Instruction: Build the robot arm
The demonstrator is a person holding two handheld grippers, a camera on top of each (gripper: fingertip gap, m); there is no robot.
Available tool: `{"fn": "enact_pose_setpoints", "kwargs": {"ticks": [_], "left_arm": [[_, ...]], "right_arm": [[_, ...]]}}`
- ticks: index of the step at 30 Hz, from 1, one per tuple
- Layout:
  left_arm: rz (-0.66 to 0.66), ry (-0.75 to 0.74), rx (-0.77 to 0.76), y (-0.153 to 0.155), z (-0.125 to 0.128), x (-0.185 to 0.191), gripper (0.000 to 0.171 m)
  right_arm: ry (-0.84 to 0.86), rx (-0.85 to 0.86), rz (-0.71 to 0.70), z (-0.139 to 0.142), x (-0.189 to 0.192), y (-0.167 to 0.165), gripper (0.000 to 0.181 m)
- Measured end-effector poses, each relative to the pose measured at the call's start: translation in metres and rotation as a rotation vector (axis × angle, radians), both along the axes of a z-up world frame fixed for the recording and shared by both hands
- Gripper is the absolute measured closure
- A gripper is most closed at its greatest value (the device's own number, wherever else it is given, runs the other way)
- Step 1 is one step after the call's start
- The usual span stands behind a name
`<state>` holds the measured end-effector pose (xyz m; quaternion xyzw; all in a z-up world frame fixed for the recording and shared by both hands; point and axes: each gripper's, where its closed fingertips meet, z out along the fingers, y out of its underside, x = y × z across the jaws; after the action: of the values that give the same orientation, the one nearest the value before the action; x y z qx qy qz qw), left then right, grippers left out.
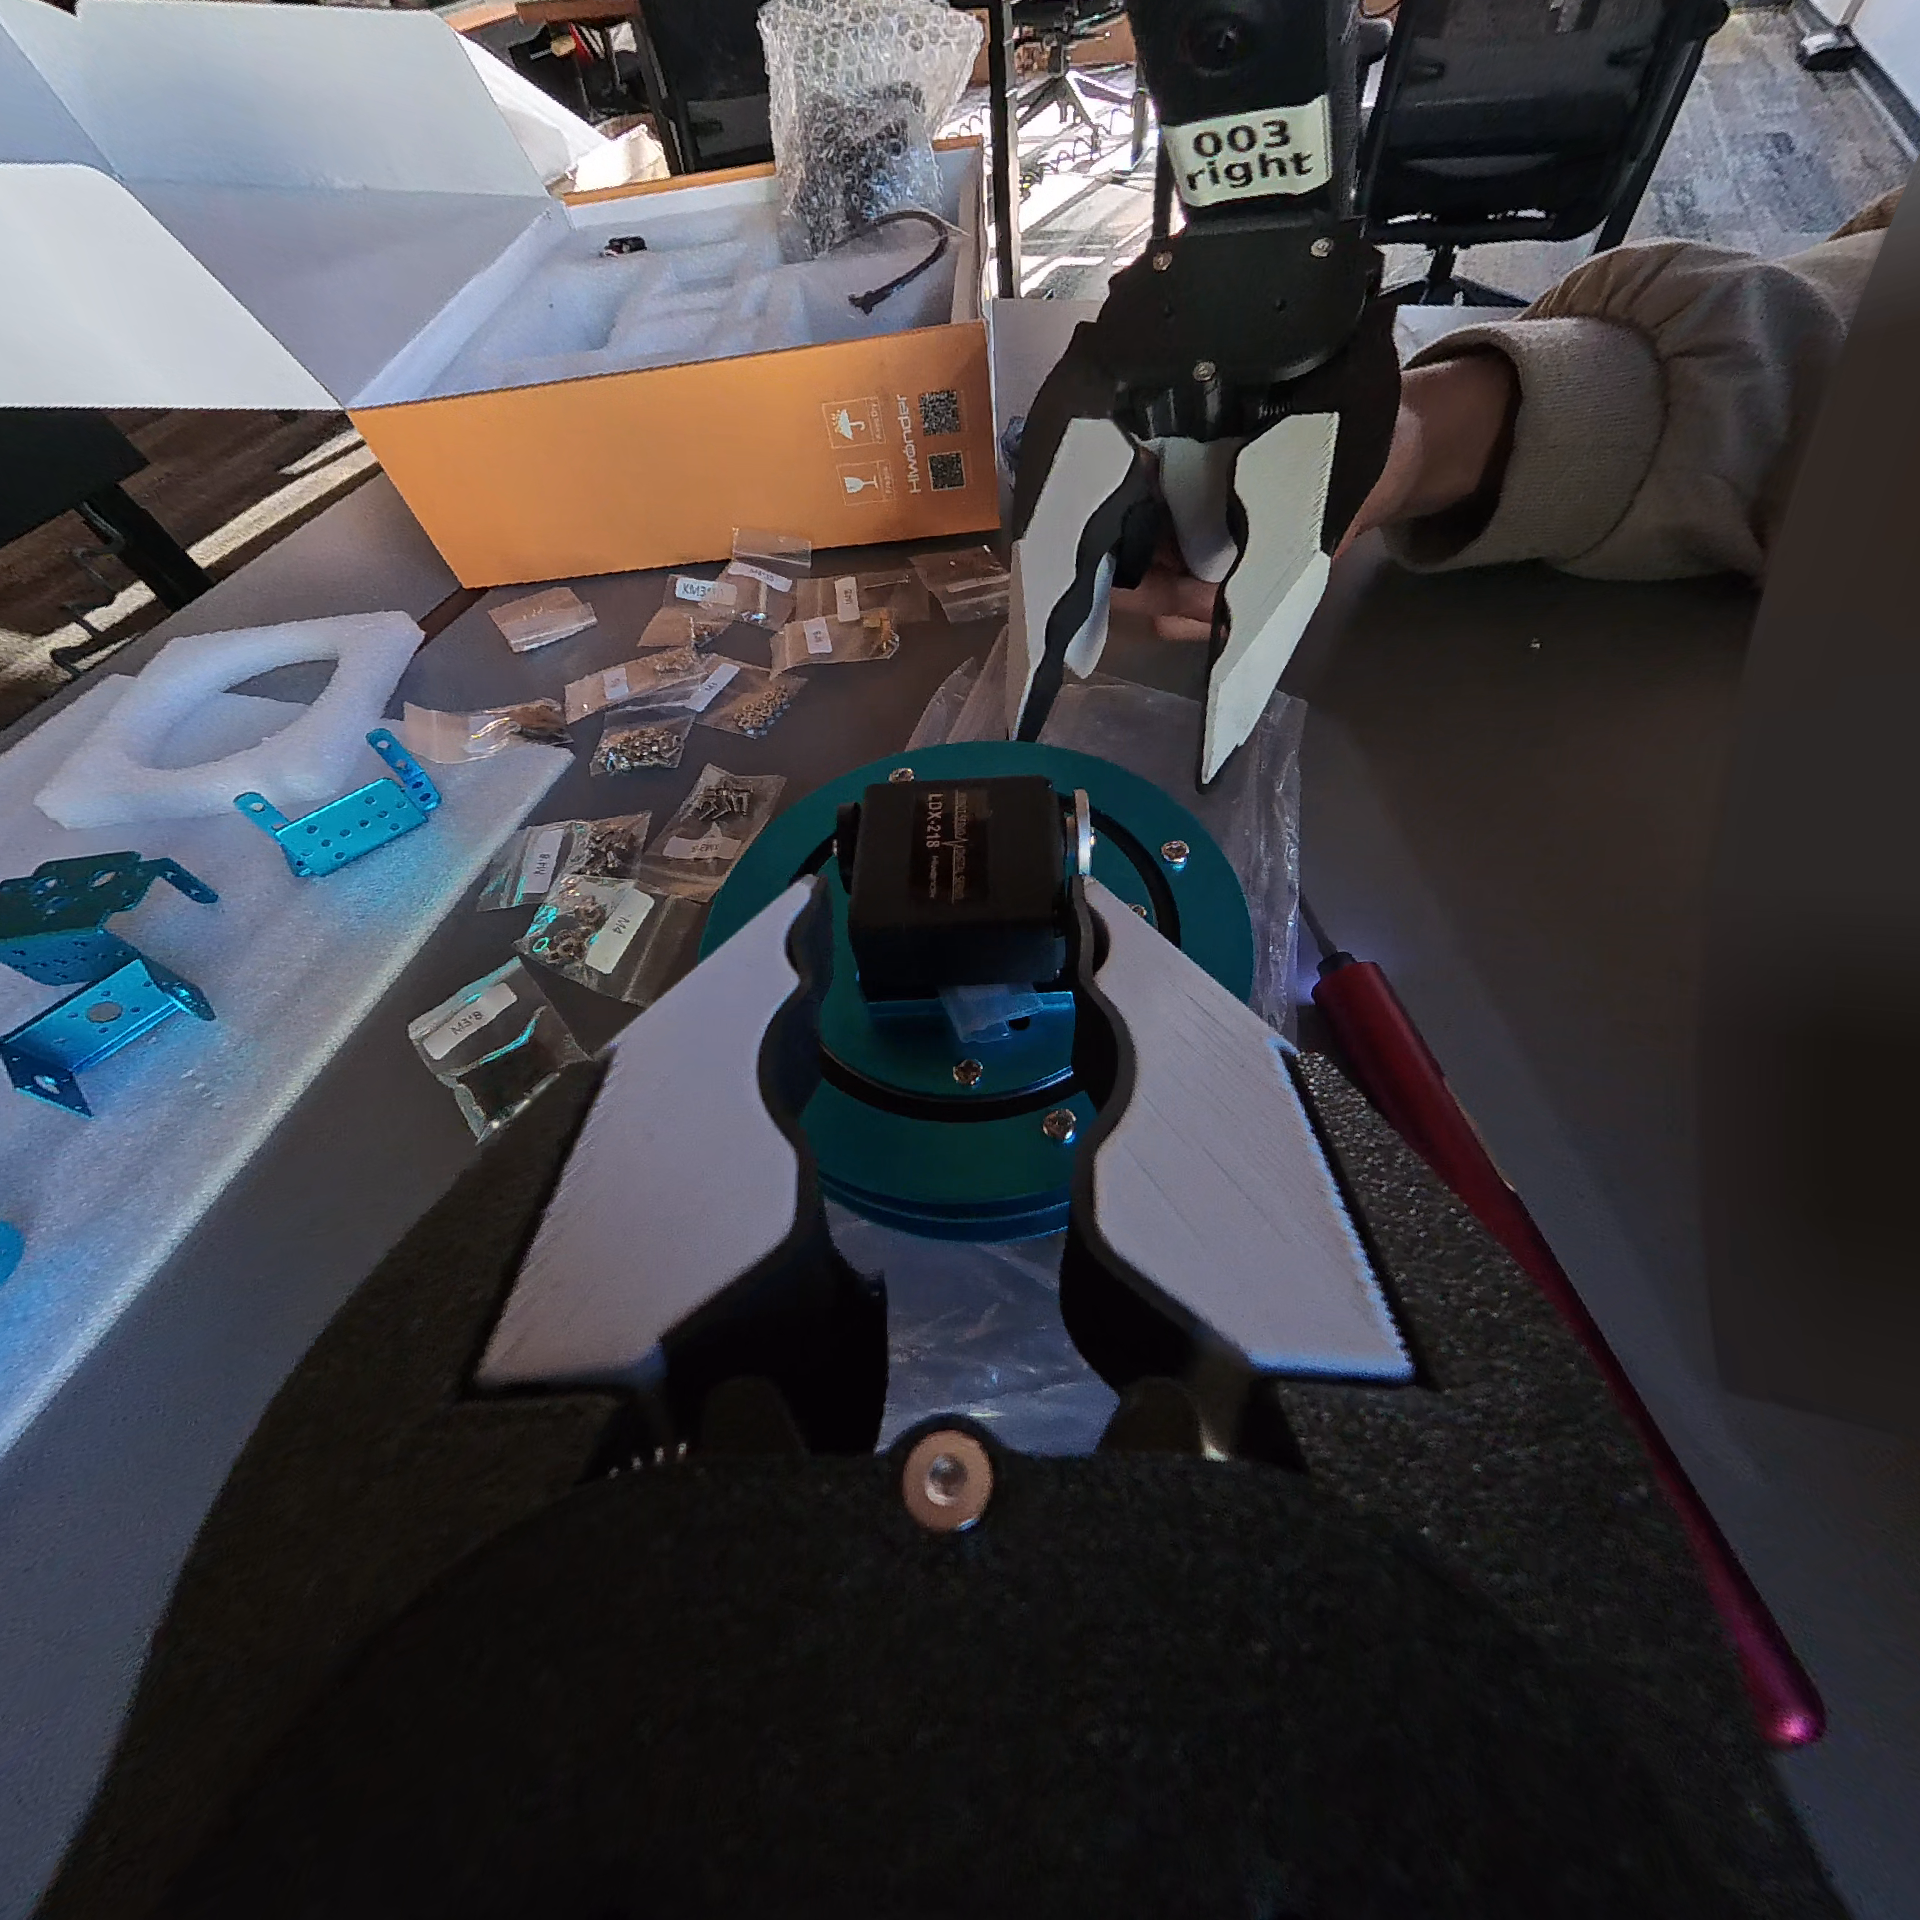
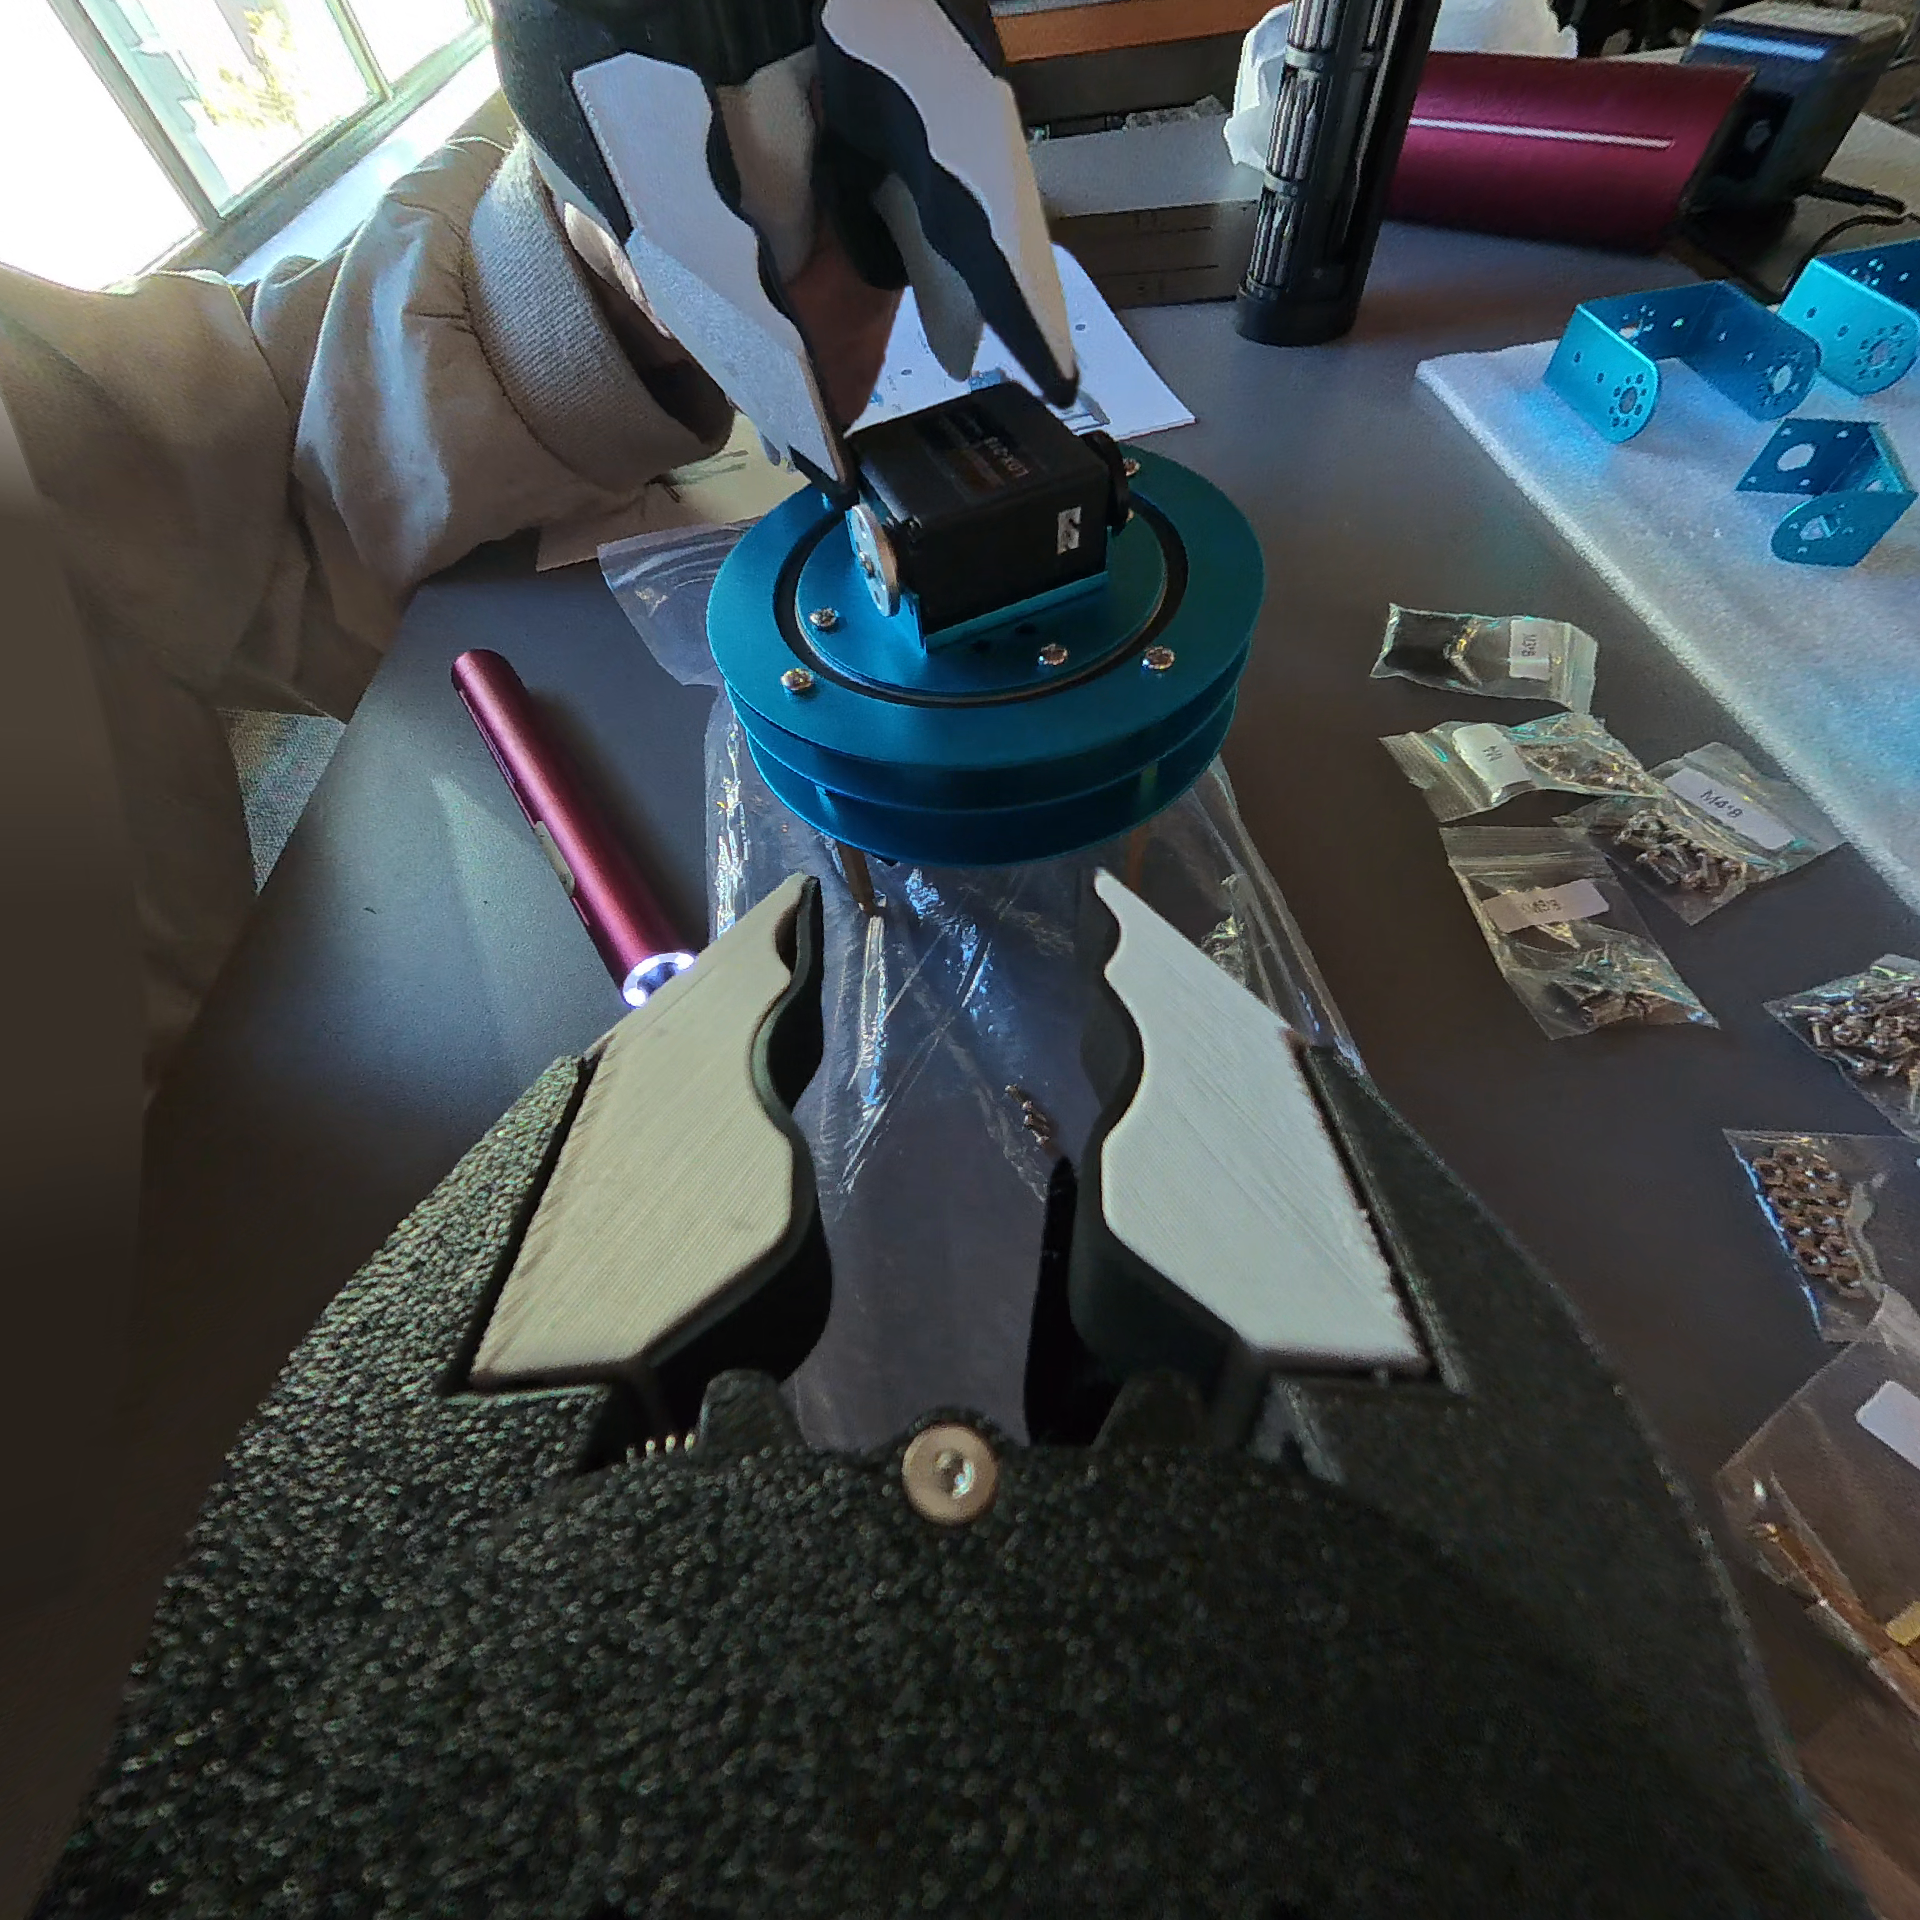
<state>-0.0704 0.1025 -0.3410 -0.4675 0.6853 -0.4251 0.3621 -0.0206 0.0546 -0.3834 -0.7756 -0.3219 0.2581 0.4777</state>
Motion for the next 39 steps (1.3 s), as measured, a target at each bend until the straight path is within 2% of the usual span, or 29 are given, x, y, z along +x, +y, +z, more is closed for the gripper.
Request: {"fn": "enact_pose_setpoints", "kwargs": {"ticks": [16,19,28,31,33,35,37,39], "left_arm": [[0.013,-0.012,-0.001,0.0,0.001,0.001,0.128],[0.021,-0.036,-0.009,0.002,0.009,-0.001,0.12],[0.029,-0.092,-0.048,0.005,0.023,-0.004,0.122],[0.03,-0.135,-0.05,0.001,0.037,-0.009,0.125],[0.072,-0.144,-0.009,0.004,0.045,-0.013,0.124],[0.131,-0.161,0.013,0.002,0.051,-0.025,0.124],[0.147,-0.138,0.007,-0.014,0.05,-0.047,0.125],[0.22,-0.125,0.016,-0.025,0.043,-0.073,0.125]], "right_arm": [[-0.002,-0.032,0.0,-0.005,0.0,0.002,0.132],[0.029,-0.013,-0.004,0.002,0.001,0.002,0.132],[0.05,0.062,-0.059,0.025,0.013,0.006,0.135],[0.005,0.107,-0.121,0.049,0.026,0.005,0.135],[-0.072,0.143,-0.186,0.073,0.038,-0.006,0.145],[-0.173,0.086,-0.269,0.078,0.048,-0.034,0.144],[-0.252,-0.091,-0.333,0.053,0.054,-0.082,0.142],[-0.246,-0.211,-0.375,0.03,0.049,-0.133,0.147]]}}
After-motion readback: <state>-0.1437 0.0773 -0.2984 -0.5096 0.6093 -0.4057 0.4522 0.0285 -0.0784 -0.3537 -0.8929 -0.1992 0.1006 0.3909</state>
